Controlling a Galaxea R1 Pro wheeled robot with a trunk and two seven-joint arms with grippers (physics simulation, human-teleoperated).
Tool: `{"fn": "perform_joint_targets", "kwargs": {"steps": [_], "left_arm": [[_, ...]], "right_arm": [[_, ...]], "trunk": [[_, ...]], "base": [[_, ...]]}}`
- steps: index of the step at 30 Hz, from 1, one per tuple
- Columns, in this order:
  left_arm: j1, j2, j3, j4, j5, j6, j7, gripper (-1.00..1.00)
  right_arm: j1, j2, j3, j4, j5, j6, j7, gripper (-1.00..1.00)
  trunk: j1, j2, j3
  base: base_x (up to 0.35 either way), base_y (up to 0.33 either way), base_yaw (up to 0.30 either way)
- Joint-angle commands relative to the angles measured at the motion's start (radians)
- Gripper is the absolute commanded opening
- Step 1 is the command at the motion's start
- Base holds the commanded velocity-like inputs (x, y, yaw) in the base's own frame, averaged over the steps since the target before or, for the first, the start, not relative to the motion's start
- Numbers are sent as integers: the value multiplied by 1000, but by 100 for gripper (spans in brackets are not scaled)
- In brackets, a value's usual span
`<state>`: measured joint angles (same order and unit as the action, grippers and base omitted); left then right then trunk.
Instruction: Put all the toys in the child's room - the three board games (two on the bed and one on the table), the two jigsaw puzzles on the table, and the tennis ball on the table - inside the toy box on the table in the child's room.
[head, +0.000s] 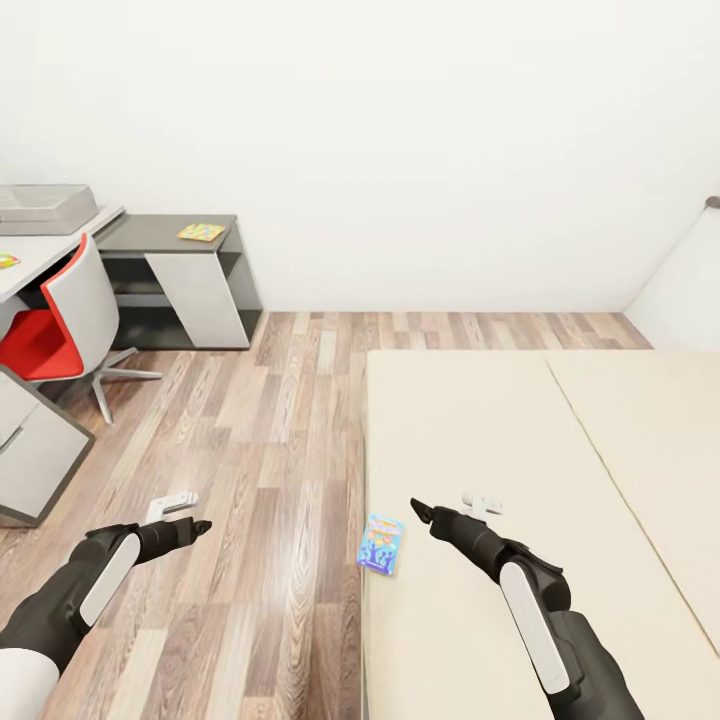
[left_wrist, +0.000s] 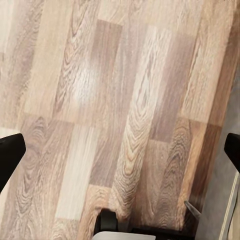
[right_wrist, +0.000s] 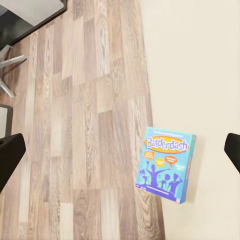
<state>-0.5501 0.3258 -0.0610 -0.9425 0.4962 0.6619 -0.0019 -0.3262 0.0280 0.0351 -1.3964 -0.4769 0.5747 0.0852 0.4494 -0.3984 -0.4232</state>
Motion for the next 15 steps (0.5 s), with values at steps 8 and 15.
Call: {"fn": "perform_joint_targets", "kwargs": {"steps": [8,15], "left_arm": [[-1,2,-2,-1,0,4,-1,100],[-1,2,-3,-1,1,5,-3,100]], "right_arm": [[-1,1,-1,0,0,6,2,100],[-1,3,-1,0,0,6,2,100]], "trunk": [[1,-2,12],[1,-2,23]], "base": [[0,0,0],[0,0,0]]}}
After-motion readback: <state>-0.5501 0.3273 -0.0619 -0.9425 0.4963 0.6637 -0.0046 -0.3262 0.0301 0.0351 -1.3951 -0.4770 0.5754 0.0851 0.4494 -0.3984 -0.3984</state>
